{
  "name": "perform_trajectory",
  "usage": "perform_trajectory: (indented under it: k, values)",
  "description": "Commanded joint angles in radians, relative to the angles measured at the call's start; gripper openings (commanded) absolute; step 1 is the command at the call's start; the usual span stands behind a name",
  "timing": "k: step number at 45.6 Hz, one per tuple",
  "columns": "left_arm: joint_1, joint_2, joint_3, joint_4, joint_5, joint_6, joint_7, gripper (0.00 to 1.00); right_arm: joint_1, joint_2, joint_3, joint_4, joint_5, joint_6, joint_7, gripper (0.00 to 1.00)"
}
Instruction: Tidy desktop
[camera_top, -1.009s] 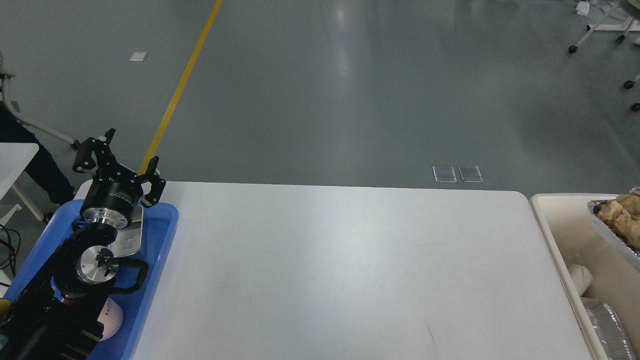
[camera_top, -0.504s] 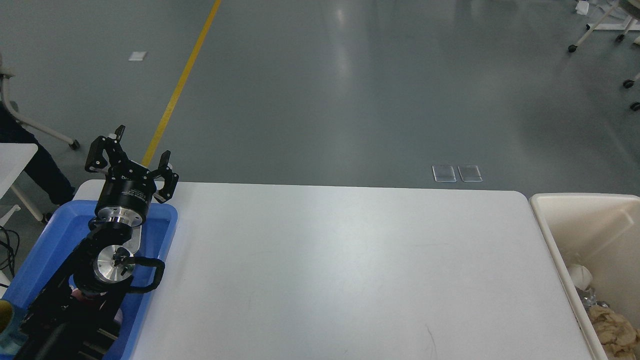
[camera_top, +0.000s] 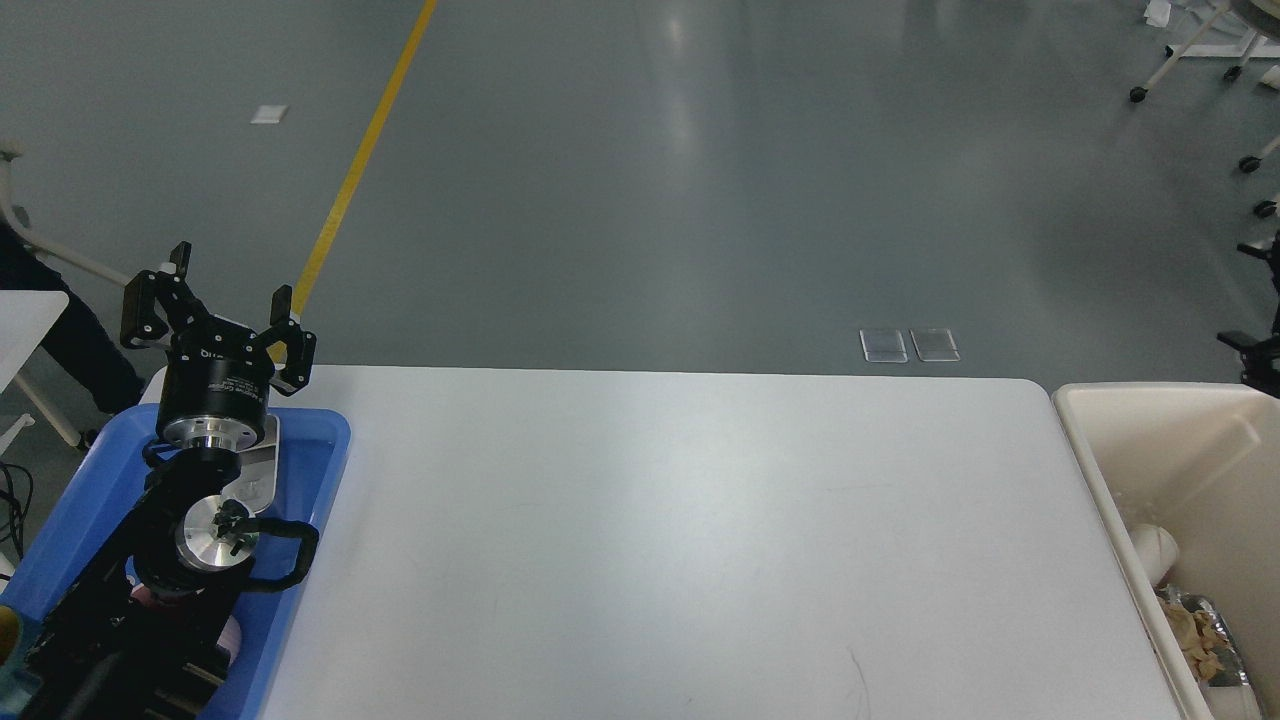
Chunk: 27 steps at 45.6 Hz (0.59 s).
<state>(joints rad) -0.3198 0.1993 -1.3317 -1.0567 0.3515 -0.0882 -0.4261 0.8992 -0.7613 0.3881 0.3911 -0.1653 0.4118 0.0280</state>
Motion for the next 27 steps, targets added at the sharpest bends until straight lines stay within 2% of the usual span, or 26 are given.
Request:
perform_trajectory:
  k: [1, 6, 12, 17, 23, 27]
  values:
    - [0.011, 0.002, -0.003, 0.0, 0.0, -0.001, 0.0, 0.97, 0.027, -0.006, 0.046, 0.096, 0.024, -0.001, 0.013, 1.0]
    - [0.033, 0.0, -0.009, -0.016, -0.002, 0.001, 0.001, 0.97, -0.026, 0.01, 0.124, 0.185, 0.177, -0.007, 0.012, 1.0]
    - [0.056, -0.009, -0.044, -0.029, -0.003, -0.005, 0.012, 0.97, -0.135, 0.086, 0.248, 0.262, 0.409, -0.01, 0.012, 1.0]
    - [0.076, -0.009, -0.073, -0.042, -0.012, -0.013, 0.013, 0.97, -0.221, 0.145, 0.398, 0.337, 0.438, -0.001, 0.012, 1.0]
    - [0.084, -0.014, -0.099, -0.046, -0.025, -0.013, 0.015, 0.97, -0.385, 0.281, 0.679, 0.508, 0.434, -0.001, 0.012, 1.0]
    - [0.088, -0.014, -0.098, -0.046, -0.026, -0.015, 0.021, 0.97, -0.447, 0.37, 0.784, 0.548, 0.428, -0.002, 0.009, 1.0]
